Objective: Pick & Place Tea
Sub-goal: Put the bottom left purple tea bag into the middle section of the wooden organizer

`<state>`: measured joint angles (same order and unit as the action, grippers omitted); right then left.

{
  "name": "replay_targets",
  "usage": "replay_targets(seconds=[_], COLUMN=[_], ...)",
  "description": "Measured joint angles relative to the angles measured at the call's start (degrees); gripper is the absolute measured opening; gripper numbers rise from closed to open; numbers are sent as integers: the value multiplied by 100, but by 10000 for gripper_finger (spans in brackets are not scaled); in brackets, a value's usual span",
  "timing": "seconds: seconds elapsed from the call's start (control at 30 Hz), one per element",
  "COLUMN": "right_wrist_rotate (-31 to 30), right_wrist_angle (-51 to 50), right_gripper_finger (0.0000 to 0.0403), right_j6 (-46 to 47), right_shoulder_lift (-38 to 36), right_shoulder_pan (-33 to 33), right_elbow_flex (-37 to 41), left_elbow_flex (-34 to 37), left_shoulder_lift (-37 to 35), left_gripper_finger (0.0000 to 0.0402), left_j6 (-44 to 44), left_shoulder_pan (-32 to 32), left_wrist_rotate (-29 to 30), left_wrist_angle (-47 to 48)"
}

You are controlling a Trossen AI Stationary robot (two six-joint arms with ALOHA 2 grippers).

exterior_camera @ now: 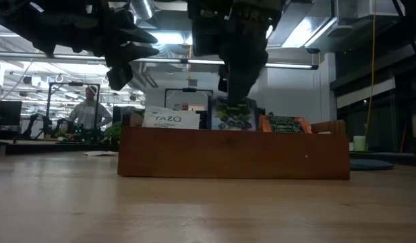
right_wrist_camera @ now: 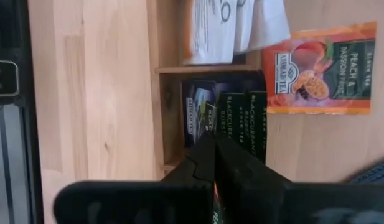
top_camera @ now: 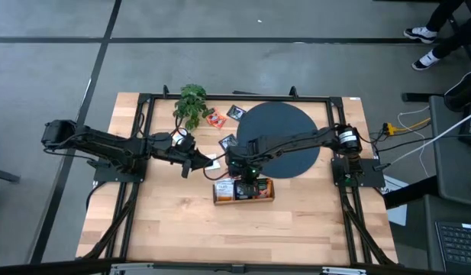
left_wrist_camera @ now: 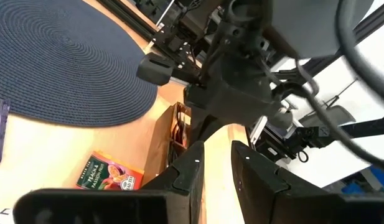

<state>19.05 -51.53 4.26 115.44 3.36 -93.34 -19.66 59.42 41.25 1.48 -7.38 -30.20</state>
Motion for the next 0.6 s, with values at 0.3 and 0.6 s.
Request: replay_targets(seconds=[0.3,0.6], right_wrist_rotate=[-101,-105], right_wrist_angle=[-28,-26], right_gripper_finger=[10,59], right_j6=[134,441], right_shoulder_lift=[22,24], right_shoulder_pan=[-4,-4], right_elbow_flex=[0,0], left_elbow_flex=[0,0], left_shoulder_lift=[0,0], left_gripper_finger=[77,77], left_j6=[0,-2], left_shoulder_pan=[0,0], left_wrist_rotate=[13,24], left_wrist_angle=[1,0])
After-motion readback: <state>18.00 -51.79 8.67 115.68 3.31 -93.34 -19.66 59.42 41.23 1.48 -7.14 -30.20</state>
